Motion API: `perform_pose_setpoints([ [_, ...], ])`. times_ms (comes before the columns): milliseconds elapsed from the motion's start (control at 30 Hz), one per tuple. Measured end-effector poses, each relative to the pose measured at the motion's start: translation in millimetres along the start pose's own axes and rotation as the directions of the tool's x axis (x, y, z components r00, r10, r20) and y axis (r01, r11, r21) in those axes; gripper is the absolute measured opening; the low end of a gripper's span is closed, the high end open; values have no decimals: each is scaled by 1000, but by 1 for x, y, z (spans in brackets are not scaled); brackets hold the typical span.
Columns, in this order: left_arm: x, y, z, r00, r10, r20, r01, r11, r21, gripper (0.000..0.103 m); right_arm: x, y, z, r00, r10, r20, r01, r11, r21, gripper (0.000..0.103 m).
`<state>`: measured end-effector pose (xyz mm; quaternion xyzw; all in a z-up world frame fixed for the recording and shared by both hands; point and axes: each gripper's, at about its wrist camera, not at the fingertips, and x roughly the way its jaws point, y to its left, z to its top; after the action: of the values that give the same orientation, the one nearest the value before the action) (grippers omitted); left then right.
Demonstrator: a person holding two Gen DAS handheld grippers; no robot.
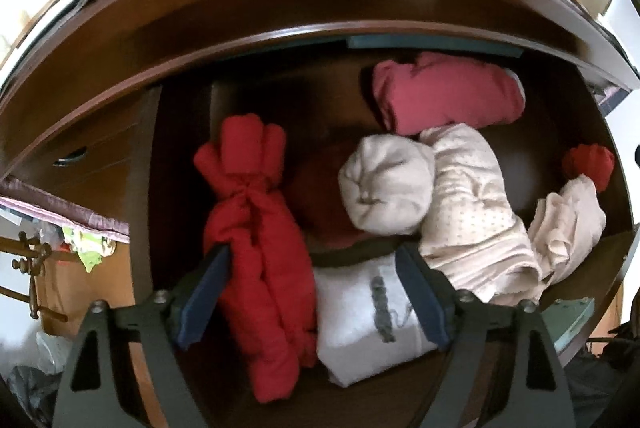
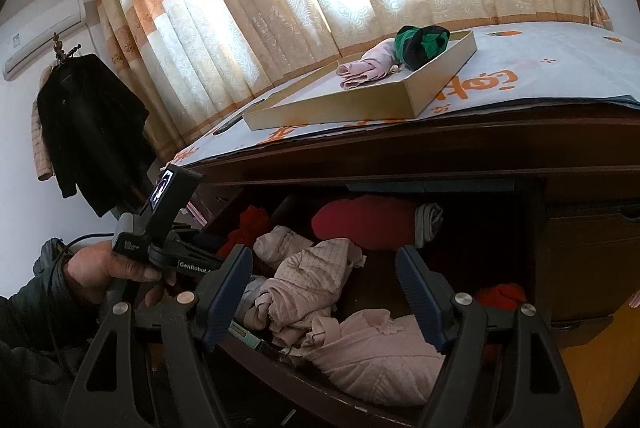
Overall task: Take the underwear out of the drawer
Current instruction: 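Grasp the red underwear with the left gripper while the right gripper reaches for pale pink underwear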
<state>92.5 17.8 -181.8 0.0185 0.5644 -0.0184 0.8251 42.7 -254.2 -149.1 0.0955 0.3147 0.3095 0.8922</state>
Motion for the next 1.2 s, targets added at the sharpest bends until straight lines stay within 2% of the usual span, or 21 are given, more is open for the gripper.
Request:
perform_pose_setpoints([
  [167,1,-3,1,1000,4,-3,-4,1000,29,83,2,-1,-2,1000,-12,-5,12,1000,-5,76],
  [233,1,-2,1,1000,10,11,-10,999,31,77,3,-2,-3,1000,-16,-9,16,1000,-2,76],
  [300,1,-2,1,999,36,22,-37,998,45,64,3,-2,-5,1000,-19,-11,19,1000,-3,76],
  [533,-1,-1,-3,995,84,48,-87,994,68,47,1,-2,-10,999,-42,-20,42,999,-11,76],
  [600,-1,-1,-5,993,106,57,-111,990,84,35,0,-2,-11,998,-57,-29,57,998,-28,76],
  [800,-5,7,-12,992,83,95,-91,992,89,19,3,-11,-5,989,-127,-79,119,988,-98,76],
  [900,-9,8,-17,992,55,116,-68,991,112,17,9,-15,2,978,-167,-128,146,976,-160,76],
  [1033,-7,8,-18,992,29,124,-45,990,136,17,23,-15,4,961,-166,-221,113,966,-232,76],
  [1133,-3,16,-14,993,25,115,-40,991,127,18,42,-9,-1,922,-178,-342,62,944,-325,76],
  [1167,-2,18,-13,993,28,110,-42,992,122,24,47,-6,-4,910,-189,-368,52,935,-351,76],
  [1200,-2,19,-12,993,33,109,-46,992,119,24,54,-2,-8,892,-204,-404,32,919,-394,76],
])
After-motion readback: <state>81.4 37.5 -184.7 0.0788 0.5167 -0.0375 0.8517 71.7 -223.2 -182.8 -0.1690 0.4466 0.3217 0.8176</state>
